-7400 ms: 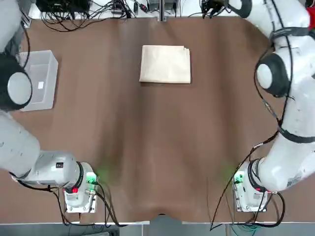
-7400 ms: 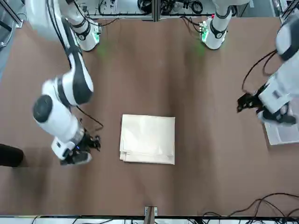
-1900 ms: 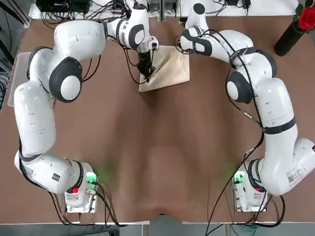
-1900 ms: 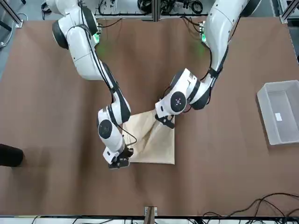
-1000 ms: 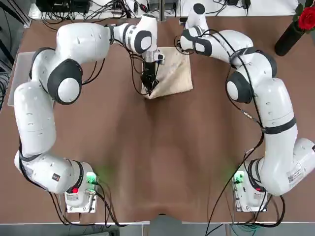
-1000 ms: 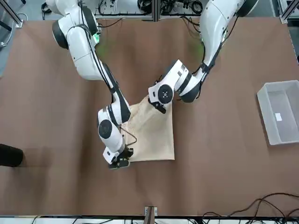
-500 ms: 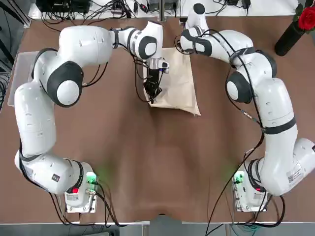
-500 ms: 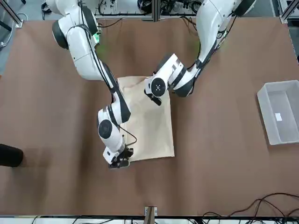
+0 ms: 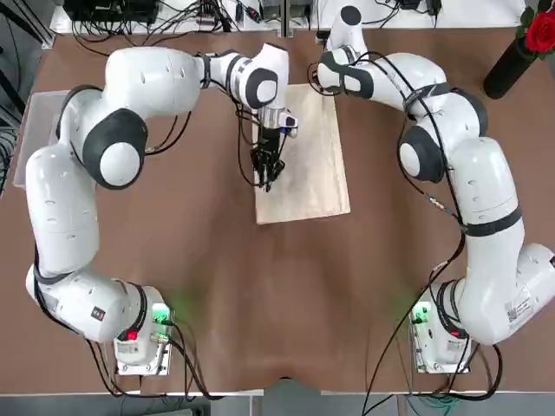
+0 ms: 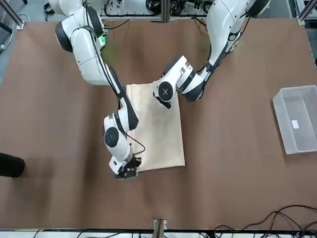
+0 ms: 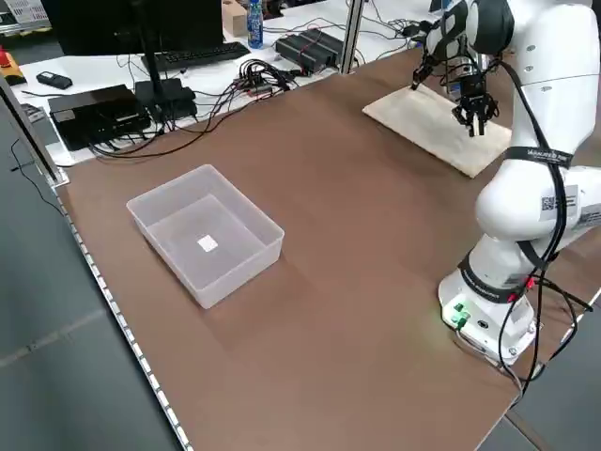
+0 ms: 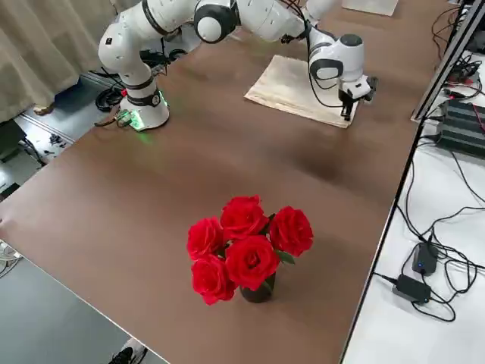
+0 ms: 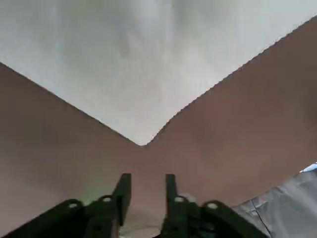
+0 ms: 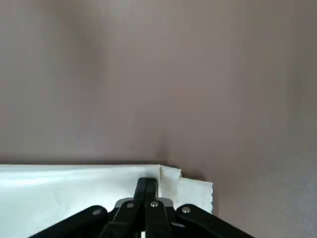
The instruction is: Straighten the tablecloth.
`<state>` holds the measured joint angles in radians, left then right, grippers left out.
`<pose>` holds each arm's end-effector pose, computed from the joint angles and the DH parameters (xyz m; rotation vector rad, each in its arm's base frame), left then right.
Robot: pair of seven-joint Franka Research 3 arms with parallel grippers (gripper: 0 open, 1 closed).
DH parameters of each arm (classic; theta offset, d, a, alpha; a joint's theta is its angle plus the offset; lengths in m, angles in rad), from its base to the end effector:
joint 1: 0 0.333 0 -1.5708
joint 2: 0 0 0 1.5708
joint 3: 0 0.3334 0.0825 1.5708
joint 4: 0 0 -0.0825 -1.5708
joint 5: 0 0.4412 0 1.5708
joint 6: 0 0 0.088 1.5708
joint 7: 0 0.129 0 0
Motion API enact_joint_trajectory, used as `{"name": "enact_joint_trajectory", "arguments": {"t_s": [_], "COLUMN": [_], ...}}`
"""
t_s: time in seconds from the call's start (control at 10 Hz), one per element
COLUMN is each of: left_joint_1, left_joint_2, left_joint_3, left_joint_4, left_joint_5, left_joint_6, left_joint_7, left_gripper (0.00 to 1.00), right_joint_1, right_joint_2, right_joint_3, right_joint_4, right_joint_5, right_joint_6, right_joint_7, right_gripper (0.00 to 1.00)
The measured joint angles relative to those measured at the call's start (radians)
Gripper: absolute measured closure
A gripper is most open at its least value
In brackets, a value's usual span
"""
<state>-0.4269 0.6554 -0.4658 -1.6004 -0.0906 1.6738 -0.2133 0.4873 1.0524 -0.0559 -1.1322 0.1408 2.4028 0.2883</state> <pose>0.4344 -0.5157 0.2195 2.7883 -0.9161 -0.9674 0.7672 0.3723 0.1338 -2.9923 -0.1242 -0.2772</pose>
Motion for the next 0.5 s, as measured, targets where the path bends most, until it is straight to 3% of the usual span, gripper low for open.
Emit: {"name": "enact_joint_trajectory", "arguments": {"t_s": [0.4,0.5], "left_joint_1": [0.01,0.028], "left_joint_2": [-0.014,-0.033], "left_joint_3": [0.0,0.006], "left_joint_4": [0.007,0.027], "left_joint_5": [0.0,0.0], "left_joint_6": [0.002,0.005], "left_joint_7": [-0.005,-0.006], "left_gripper": [0.01,0.0], "right_joint_1": [0.0,0.0], "right_joint_2": [0.0,0.0], "right_joint_3": [-0.001,-0.001], "right_joint_4": [0.0,0.003], "right_joint_5": [-0.005,-0.005], "right_joint_6": [0.0,0.0], "right_joint_7": [-0.003,-0.004], "right_gripper": [0.96,0.92]}}
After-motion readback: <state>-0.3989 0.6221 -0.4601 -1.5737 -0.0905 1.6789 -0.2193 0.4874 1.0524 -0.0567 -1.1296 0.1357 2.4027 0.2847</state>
